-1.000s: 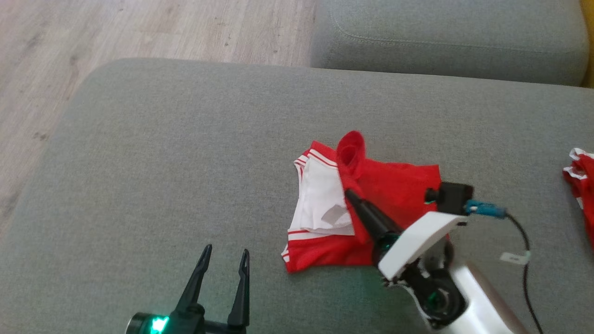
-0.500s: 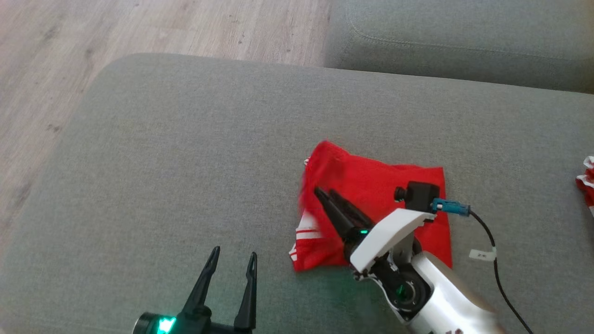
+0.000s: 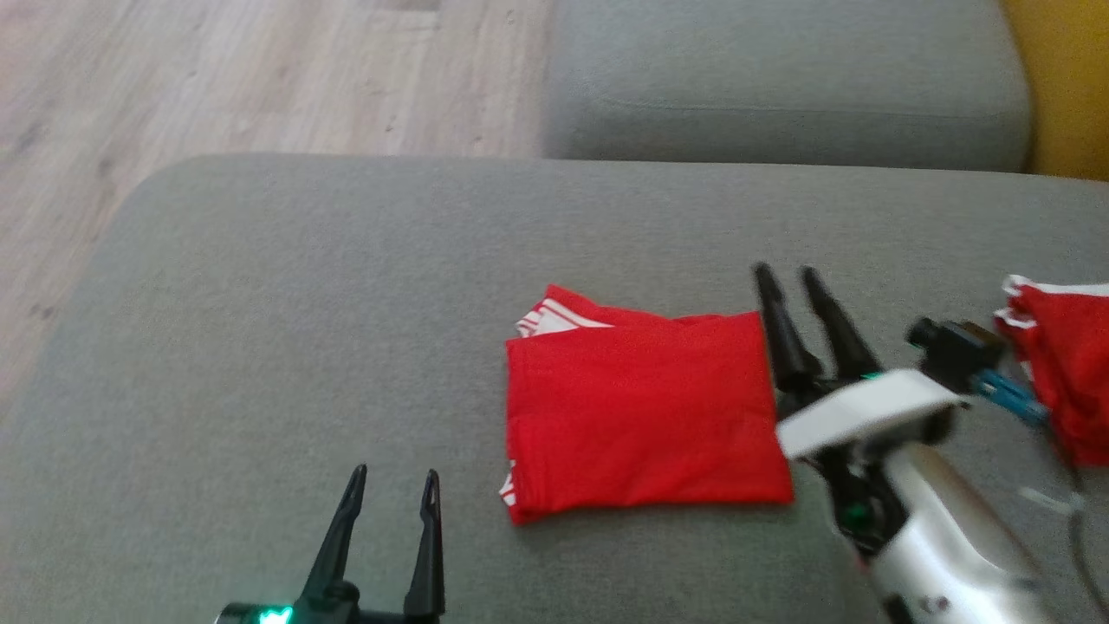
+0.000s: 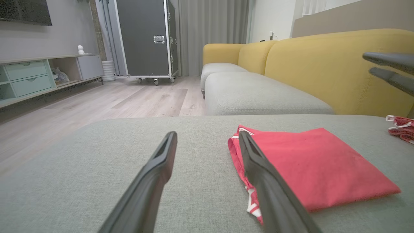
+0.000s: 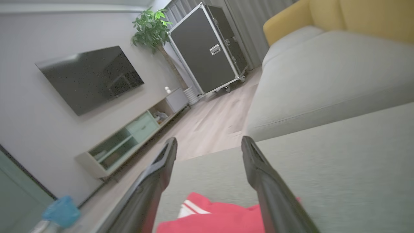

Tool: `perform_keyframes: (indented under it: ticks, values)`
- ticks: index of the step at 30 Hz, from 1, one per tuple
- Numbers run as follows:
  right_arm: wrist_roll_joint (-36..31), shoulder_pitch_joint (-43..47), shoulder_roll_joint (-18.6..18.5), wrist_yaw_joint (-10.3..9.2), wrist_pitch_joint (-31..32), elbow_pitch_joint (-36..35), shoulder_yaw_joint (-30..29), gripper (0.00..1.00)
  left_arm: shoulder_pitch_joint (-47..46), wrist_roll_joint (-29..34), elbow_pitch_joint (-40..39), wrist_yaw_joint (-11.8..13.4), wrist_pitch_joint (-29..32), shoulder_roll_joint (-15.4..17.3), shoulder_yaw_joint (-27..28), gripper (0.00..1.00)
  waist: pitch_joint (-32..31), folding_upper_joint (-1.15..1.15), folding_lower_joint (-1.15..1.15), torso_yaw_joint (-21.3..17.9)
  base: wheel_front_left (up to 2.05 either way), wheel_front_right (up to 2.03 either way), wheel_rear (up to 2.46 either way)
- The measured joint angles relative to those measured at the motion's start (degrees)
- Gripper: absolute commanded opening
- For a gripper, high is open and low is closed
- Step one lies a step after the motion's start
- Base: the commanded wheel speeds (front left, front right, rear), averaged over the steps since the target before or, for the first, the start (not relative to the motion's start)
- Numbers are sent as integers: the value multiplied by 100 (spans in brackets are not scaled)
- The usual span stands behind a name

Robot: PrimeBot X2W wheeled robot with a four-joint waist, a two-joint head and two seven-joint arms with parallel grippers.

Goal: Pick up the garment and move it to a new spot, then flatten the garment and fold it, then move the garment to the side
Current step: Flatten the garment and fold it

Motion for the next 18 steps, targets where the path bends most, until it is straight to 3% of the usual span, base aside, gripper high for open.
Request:
perform_keyframes:
  ticks: [5,11,18]
  values:
    - [-1344,666,-343,0,-65,-292,-711,100,104,10,-126,53,0,-4,174,100,-124,0,0,-275,0,0,0]
    - [-2108,1876,-224,0,-77,-1299,-1483,100,152,0,-147,51,0,-10,315,100,-329,0,0,-420,0,0,0]
    - [-3155,3155,-55,0,-80,-1917,-1782,100,544,2,-220,33,0,-8,511,100,-510,0,-1,-543,0,0,0]
